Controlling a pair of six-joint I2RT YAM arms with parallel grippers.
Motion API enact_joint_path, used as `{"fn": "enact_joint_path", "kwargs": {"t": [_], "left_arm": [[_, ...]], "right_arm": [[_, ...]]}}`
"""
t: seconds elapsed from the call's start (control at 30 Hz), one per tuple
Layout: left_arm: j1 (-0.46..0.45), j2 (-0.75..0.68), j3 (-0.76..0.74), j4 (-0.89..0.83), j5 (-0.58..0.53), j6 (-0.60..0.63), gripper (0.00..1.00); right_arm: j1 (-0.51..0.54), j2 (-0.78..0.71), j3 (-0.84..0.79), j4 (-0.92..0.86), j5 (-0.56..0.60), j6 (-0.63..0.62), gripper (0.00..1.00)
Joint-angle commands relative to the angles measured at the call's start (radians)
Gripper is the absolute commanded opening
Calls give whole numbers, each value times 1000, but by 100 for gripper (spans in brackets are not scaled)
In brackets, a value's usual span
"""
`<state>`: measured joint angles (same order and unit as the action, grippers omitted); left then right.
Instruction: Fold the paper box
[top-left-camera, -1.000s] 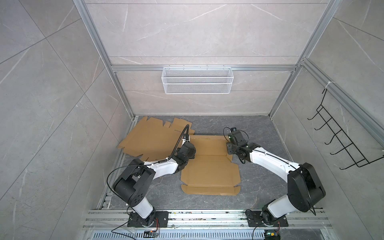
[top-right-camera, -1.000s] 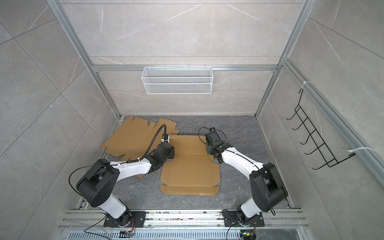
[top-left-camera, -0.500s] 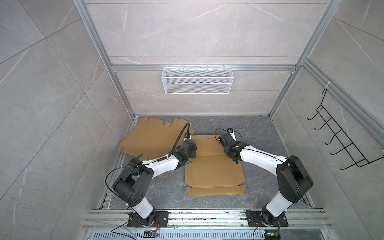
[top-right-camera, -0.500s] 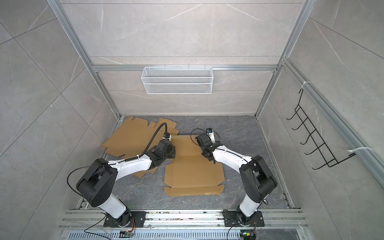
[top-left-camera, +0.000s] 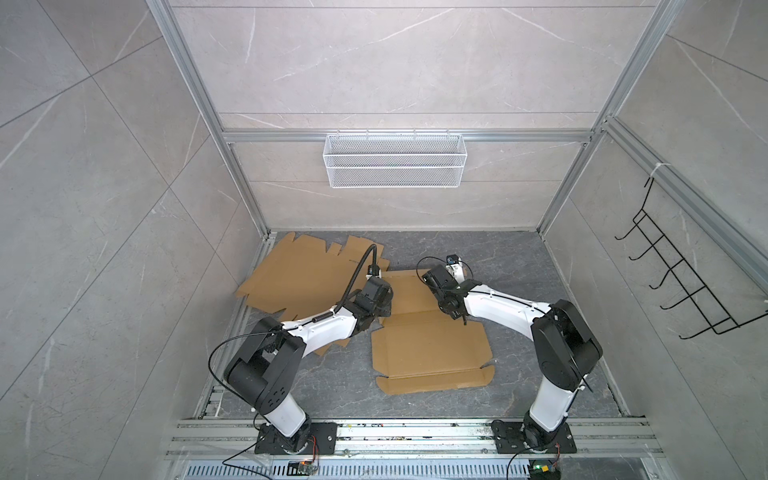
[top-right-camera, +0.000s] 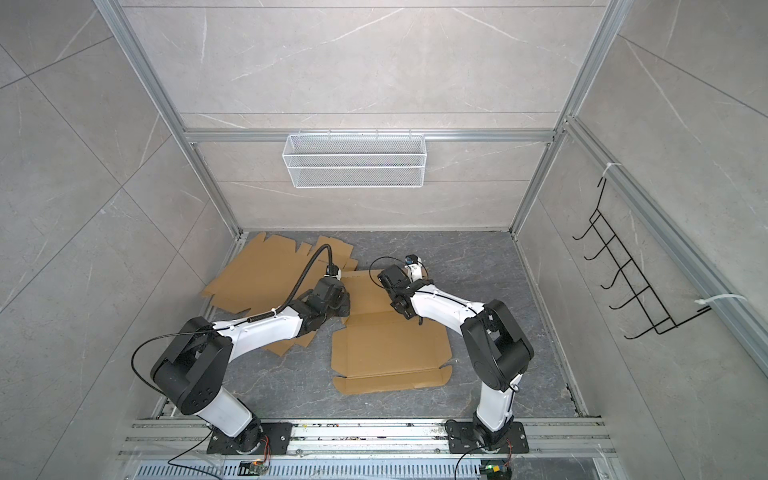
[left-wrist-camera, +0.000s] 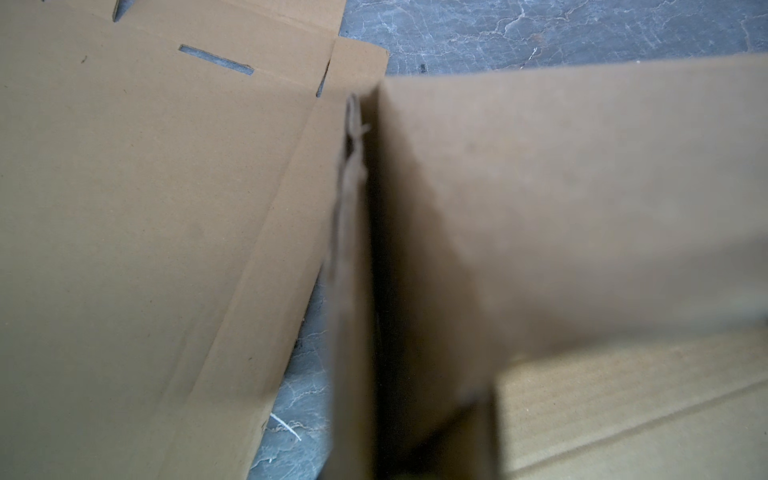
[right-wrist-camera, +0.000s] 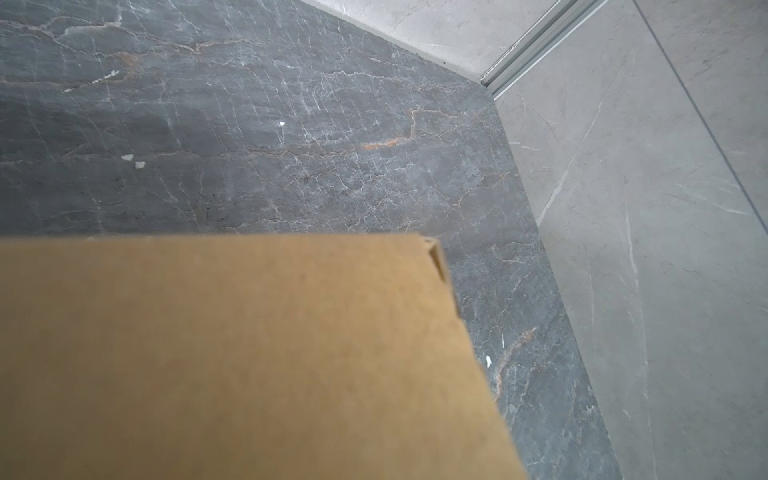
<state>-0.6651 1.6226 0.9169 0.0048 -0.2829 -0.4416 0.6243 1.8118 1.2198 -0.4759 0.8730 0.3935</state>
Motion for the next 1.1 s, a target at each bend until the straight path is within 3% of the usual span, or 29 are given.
{"fn": "enact_joint_path", "kwargs": {"t": [0.0, 0.23, 0.47, 0.7, 1.07], "left_arm": [[-20, -9, -4, 21, 35, 28, 0], [-18, 1, -22, 31, 2, 52, 0], [-8, 35, 113, -193, 45, 73, 0], [12, 117, 298, -477, 140, 132, 0], [66, 312, 642, -944, 261, 357, 0]], "right_arm": [[-9, -9, -19, -72, 21, -9, 9], [-79, -145, -118, 6, -239, 34, 35], [-141, -231, -157, 2, -494, 10, 59], [-171, -296, -174, -35, -641, -2, 68], [-264, -462, -176, -192, -805, -83, 87]]}}
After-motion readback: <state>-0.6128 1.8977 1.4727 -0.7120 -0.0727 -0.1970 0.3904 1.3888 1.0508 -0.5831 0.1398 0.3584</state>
